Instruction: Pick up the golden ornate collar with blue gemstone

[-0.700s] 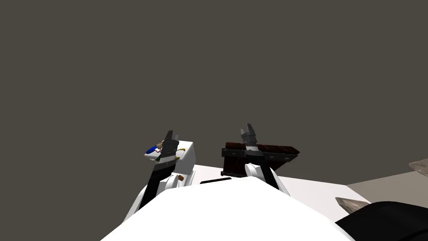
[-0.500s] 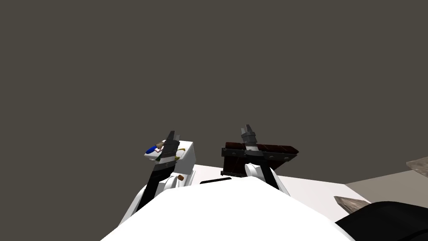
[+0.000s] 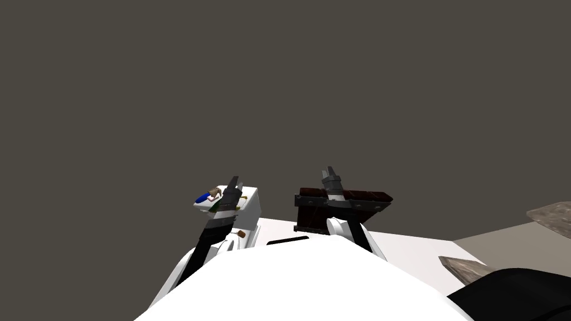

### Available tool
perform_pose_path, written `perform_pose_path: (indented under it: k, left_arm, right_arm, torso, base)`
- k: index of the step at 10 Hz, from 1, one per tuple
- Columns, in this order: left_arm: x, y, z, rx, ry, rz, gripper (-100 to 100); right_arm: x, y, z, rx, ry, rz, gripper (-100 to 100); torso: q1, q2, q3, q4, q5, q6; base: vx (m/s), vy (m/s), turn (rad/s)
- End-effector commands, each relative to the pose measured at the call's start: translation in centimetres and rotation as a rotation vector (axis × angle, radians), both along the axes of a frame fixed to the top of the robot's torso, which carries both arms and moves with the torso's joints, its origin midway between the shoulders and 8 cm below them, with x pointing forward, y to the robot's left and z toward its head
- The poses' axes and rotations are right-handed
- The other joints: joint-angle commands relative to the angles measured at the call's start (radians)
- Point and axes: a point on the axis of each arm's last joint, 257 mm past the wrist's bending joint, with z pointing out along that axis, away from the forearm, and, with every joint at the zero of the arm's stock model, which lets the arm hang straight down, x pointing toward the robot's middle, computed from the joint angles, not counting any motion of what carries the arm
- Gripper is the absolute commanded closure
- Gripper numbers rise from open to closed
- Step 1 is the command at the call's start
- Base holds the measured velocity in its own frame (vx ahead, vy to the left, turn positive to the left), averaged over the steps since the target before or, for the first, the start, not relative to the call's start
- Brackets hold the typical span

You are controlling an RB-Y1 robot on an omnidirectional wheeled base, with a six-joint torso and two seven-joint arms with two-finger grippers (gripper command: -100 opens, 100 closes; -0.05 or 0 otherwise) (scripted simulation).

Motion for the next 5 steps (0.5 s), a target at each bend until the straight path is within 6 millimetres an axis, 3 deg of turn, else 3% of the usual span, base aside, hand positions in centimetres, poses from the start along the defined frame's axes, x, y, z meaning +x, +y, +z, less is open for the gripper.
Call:
perform_pose_path:
  k: [1,5]
  left_arm:
    - [0.1,-0.3,-1.0,-0.002,0.044,-0.011,-100]
    - [0.1,-1.1,-3.8,-0.020,0.157,-0.032,-100]
  right_arm:
    - [0.0,0.0,0.0,0.000,0.000,0.000,0]
    - [0.0,0.0,0.0,0.000,0.000,0.000,0]
  torso:
    - [0.000,0.000,0.000,0.000,0.000,0.000]
    - [-0.001,0.001,0.001,0.000,0.000,0.000]
  base:
    - [-0.059,-0.006,-0.017]
    - [-0.066,-0.018,-0.014]
